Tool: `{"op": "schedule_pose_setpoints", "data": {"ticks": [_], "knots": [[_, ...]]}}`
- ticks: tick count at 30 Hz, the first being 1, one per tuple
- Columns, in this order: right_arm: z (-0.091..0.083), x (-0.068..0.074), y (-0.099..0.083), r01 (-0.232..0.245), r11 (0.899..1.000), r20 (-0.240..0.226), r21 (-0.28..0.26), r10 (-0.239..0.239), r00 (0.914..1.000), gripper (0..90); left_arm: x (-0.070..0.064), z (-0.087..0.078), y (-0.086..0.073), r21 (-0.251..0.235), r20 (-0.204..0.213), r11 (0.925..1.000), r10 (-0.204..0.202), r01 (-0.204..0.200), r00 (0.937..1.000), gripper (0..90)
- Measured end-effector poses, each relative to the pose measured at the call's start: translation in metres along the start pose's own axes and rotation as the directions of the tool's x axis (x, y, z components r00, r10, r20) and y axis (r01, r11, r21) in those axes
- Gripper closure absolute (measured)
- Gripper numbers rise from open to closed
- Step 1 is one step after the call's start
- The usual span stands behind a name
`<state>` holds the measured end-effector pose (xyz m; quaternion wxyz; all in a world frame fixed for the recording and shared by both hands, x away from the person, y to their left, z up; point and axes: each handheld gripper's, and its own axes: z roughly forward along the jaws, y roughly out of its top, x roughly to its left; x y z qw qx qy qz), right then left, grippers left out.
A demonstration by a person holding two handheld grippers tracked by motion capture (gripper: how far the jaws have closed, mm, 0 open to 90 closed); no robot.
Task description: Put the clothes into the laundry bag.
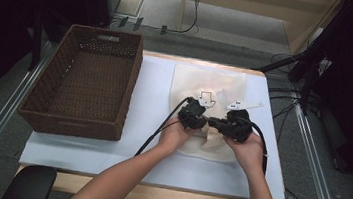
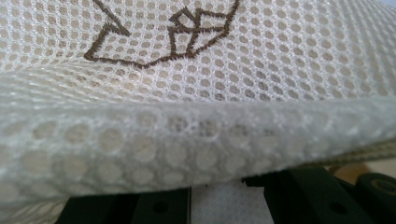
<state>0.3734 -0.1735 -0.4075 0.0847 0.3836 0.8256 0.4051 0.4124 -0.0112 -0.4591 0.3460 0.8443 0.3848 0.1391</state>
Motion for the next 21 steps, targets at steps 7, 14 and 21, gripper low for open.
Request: {"op": "schedule_pose_setpoints", "data": {"ticks": [7,14,21], "knots": [[0.001,-0.001,0.000,-0.004,1.000,-0.002,0.002,0.004,1.0000,87.9,0.004,-0.001,0.001,0.002,0.043,0.9998,-0.022,0.022,0.9988,73.6],[-0.001,-0.001,0.000,-0.004,1.000,-0.004,-0.011,0.004,1.0000,87.9,0.007,-0.019,-0.001,-0.010,0.108,0.9996,0.027,-0.026,0.9938,68.0],[-0.005,-0.002,0.001,-0.012,1.000,-0.004,-0.025,0.011,0.9999,87.9,0.004,-0.040,-0.005,-0.004,0.157,0.9986,0.053,-0.053,0.9863,57.0]]}}
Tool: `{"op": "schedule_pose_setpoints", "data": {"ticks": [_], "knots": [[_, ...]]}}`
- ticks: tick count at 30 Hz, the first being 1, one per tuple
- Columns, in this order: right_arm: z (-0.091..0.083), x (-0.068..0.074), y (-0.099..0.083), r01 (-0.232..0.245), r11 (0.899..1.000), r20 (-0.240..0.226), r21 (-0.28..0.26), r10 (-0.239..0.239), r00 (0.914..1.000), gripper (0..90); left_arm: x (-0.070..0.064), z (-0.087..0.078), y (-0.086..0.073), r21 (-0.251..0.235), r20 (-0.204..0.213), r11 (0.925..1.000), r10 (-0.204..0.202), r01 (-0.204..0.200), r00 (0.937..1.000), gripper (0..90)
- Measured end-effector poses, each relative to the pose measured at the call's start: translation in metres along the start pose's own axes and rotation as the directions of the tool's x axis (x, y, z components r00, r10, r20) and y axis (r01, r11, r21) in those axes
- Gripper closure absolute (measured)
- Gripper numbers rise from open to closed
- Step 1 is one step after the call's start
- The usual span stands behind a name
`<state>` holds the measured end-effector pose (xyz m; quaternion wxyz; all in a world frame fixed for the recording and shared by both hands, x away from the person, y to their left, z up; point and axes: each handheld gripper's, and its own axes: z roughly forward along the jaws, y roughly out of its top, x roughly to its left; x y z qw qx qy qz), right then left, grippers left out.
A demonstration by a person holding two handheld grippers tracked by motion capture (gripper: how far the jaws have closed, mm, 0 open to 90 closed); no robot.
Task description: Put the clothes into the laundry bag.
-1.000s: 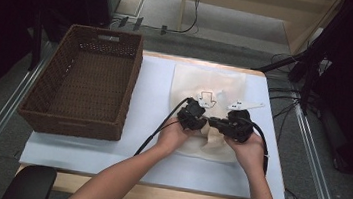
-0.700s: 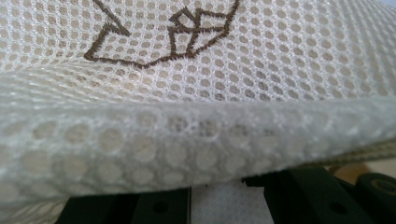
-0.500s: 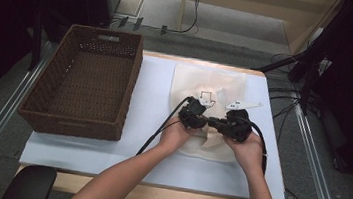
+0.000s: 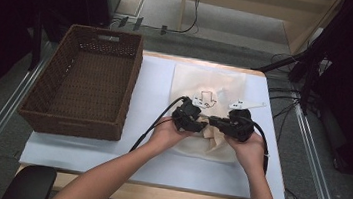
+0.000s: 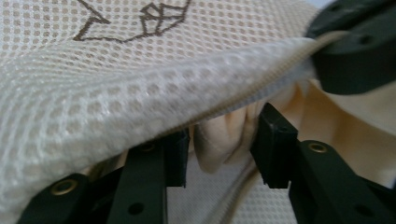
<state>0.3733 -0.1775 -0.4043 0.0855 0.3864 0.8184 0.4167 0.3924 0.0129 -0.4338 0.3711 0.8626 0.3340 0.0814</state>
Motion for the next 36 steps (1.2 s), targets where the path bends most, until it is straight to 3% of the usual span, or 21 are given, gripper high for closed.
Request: {"op": "schedule_pose_setpoints", "data": {"ticks": [5,12,17,26,30,36], "knots": [[-0.001,-0.001,0.000,-0.003,1.000,0.001,-0.005,0.003,1.0000,87.8,0.000,-0.018,0.000,-0.019,0.042,0.9996,-0.021,0.022,0.9989,46.9],[-0.002,-0.001,0.000,-0.002,1.000,0.002,-0.005,0.002,1.0000,87.8,-0.006,-0.050,0.001,-0.038,0.080,0.9993,0.003,0.000,0.9968,41.7],[-0.003,0.000,0.001,0.000,1.000,0.002,-0.003,0.000,1.0000,87.8,-0.015,-0.059,-0.004,-0.025,0.096,0.9993,0.032,-0.030,0.9948,40.6],[-0.004,0.000,0.001,-0.002,1.000,0.003,-0.002,0.002,1.0000,87.8,-0.035,-0.059,-0.012,-0.025,0.126,0.9984,0.054,-0.052,0.9905,40.4],[-0.004,0.000,0.002,0.001,1.000,0.004,-0.002,-0.001,1.0000,87.7,-0.046,-0.048,-0.014,-0.028,0.142,0.9976,0.067,-0.064,0.9876,40.4],[-0.006,0.000,0.002,-0.003,1.000,0.003,-0.003,0.003,1.0000,87.7,-0.058,-0.030,-0.020,-0.023,0.176,0.9989,0.045,-0.042,0.9834,40.8]]}}
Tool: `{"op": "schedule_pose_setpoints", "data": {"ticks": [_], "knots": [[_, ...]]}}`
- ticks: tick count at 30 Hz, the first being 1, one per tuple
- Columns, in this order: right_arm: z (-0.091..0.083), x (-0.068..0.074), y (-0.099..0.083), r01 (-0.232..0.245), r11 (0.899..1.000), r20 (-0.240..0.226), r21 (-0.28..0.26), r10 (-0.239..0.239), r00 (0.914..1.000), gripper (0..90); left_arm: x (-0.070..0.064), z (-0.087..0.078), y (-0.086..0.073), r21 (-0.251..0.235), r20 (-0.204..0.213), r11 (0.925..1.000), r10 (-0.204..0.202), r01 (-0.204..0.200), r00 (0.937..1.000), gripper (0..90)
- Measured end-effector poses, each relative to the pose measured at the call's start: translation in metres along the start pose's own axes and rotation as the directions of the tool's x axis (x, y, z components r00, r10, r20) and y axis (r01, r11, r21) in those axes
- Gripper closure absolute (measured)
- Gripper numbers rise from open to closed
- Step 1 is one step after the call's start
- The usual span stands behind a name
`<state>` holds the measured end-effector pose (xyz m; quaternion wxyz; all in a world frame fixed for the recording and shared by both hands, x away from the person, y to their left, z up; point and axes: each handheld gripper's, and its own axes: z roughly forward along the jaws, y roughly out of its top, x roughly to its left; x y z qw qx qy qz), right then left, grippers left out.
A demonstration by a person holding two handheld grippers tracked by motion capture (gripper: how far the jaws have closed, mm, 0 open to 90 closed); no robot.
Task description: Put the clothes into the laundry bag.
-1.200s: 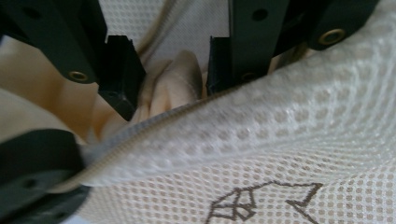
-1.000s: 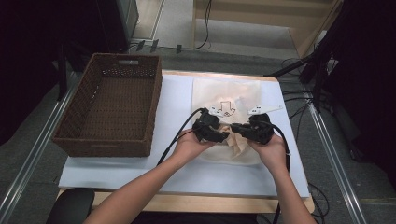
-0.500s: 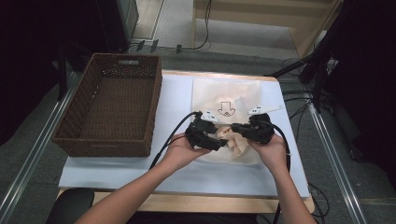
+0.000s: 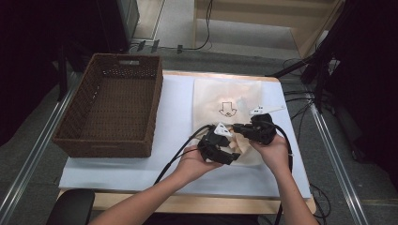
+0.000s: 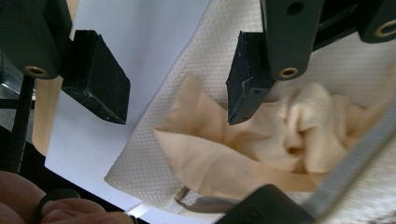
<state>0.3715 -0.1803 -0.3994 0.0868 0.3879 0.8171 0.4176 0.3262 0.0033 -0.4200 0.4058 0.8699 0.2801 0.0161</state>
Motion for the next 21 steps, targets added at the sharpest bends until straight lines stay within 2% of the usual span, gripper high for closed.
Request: {"op": "schedule_pose_setpoints", "data": {"ticks": [3,4,9,15,17,21], "knots": [[0.000,0.000,0.000,0.002,1.000,0.000,-0.002,-0.002,1.0000,87.7,-0.002,0.005,-0.001,-0.005,0.001,1.0000,-0.005,0.005,1.0000,41.7],[-0.001,0.000,0.001,0.004,1.000,0.000,-0.005,-0.004,1.0000,87.7,-0.004,0.013,-0.002,-0.013,0.005,0.9998,-0.012,0.012,0.9999,42.0],[-0.005,0.002,0.003,0.014,1.000,0.006,-0.024,-0.014,0.9999,87.7,-0.005,0.027,-0.002,-0.035,-0.015,0.9990,-0.028,0.028,0.9995,45.7],[-0.005,0.000,0.003,0.007,1.000,0.007,-0.023,-0.007,1.0000,87.7,-0.001,0.042,-0.003,-0.021,-0.042,0.9994,-0.028,0.028,0.9987,53.7],[-0.005,0.000,0.003,0.002,1.000,0.007,-0.021,-0.002,1.0000,87.7,0.001,0.046,-0.004,-0.019,-0.048,0.9994,-0.030,0.029,0.9984,58.8],[-0.005,0.000,0.002,-0.001,1.000,0.006,-0.019,0.001,1.0000,87.7,0.007,0.048,-0.005,-0.002,-0.062,0.9998,-0.019,0.019,0.9979,80.2]]}}
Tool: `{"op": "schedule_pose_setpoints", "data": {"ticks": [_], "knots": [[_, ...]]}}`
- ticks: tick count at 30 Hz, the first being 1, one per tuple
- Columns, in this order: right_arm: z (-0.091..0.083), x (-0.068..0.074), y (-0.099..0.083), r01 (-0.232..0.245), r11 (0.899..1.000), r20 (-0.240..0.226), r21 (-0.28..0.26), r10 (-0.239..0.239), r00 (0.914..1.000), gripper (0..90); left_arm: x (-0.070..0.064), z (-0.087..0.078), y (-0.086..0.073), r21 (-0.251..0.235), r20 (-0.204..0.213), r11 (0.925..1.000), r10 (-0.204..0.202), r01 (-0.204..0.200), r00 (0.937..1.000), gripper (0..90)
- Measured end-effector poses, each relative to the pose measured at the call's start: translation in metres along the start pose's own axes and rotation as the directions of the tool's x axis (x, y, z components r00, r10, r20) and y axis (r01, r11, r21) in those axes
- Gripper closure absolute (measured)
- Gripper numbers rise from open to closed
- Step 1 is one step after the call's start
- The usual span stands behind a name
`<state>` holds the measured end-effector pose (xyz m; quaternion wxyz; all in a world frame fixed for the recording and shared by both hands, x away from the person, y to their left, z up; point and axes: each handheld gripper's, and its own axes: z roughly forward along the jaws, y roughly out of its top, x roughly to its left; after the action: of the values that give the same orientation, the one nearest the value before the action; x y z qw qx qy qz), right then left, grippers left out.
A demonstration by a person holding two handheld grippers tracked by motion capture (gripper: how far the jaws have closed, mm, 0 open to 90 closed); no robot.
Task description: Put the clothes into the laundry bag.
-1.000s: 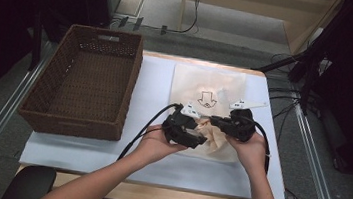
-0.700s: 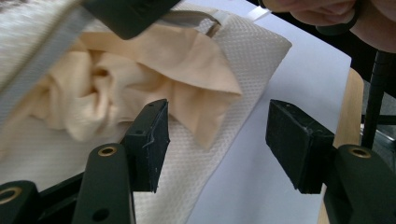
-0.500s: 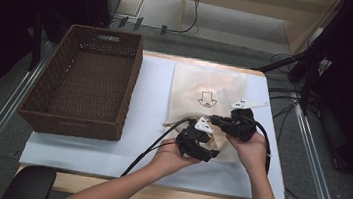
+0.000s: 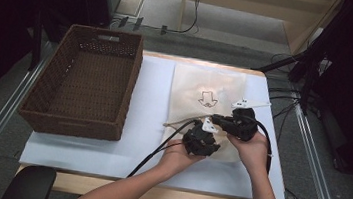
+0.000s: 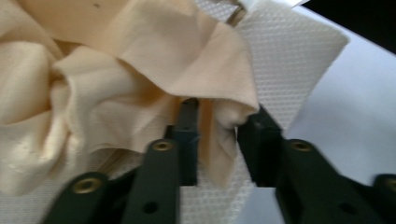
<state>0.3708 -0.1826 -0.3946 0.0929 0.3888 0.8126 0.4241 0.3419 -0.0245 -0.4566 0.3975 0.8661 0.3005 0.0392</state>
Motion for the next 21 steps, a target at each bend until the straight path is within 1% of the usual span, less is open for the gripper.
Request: {"op": "schedule_pose_setpoints", "data": {"ticks": [1,3,4,6,9,10,13,15,16,18,20,21], "knots": [[0.000,0.000,0.000,0.000,1.000,0.000,0.000,0.000,1.0000,87.7,0.001,-0.001,0.000,0.004,-0.004,1.0000,0.001,-0.001,1.0000,83.6],[0.000,0.000,0.000,0.001,1.000,0.002,0.000,-0.001,1.0000,87.7,0.004,-0.005,0.002,0.005,-0.009,1.0000,-0.007,0.007,0.9999,86.4],[0.000,0.000,0.000,-0.001,1.000,0.001,-0.001,0.001,1.0000,87.7,0.007,-0.009,0.003,0.011,-0.015,0.9999,0.003,-0.003,0.9999,86.8],[0.000,-0.001,0.000,-0.002,1.000,0.004,-0.001,0.002,1.0000,87.7,0.010,-0.016,0.005,0.007,-0.022,1.0000,0.005,-0.005,0.9998,87.2],[-0.001,-0.001,0.000,-0.006,1.000,0.002,-0.003,0.006,1.0000,87.7,0.016,-0.030,0.009,-0.002,-0.060,0.9998,0.020,-0.020,0.9980,87.3],[-0.001,-0.001,0.000,-0.006,1.000,0.003,-0.003,0.006,1.0000,87.7,0.019,-0.034,0.010,-0.007,-0.067,0.9999,0.012,-0.012,0.9977,87.4],[-0.001,-0.001,0.000,-0.006,1.000,0.004,-0.002,0.006,1.0000,87.7,0.028,-0.043,0.011,0.002,-0.093,0.9999,0.014,-0.014,0.9955,87.3],[-0.001,-0.001,0.000,-0.006,1.000,0.006,-0.002,0.006,1.0000,87.7,0.034,-0.047,0.011,0.011,-0.116,0.9998,0.019,-0.018,0.9931,87.3],[-0.001,-0.001,0.000,-0.006,1.000,0.006,-0.003,0.006,1.0000,87.7,0.038,-0.049,0.010,0.019,-0.132,0.9995,0.027,-0.025,0.9909,87.3],[-0.002,-0.002,0.000,-0.006,1.000,0.004,-0.006,0.006,1.0000,87.7,0.043,-0.051,0.008,0.033,-0.160,0.9991,0.031,-0.026,0.9866,87.3],[-0.002,-0.002,0.000,-0.007,1.000,0.004,-0.005,0.007,1.0000,87.7,0.048,-0.051,0.006,0.049,-0.177,0.9986,0.031,-0.023,0.9836,87.2],[-0.002,-0.002,-0.001,-0.011,1.000,0.003,-0.003,0.011,0.9999,87.7,0.051,-0.051,0.004,0.056,-0.180,0.9982,0.031,-0.021,0.9831,87.2]]}}
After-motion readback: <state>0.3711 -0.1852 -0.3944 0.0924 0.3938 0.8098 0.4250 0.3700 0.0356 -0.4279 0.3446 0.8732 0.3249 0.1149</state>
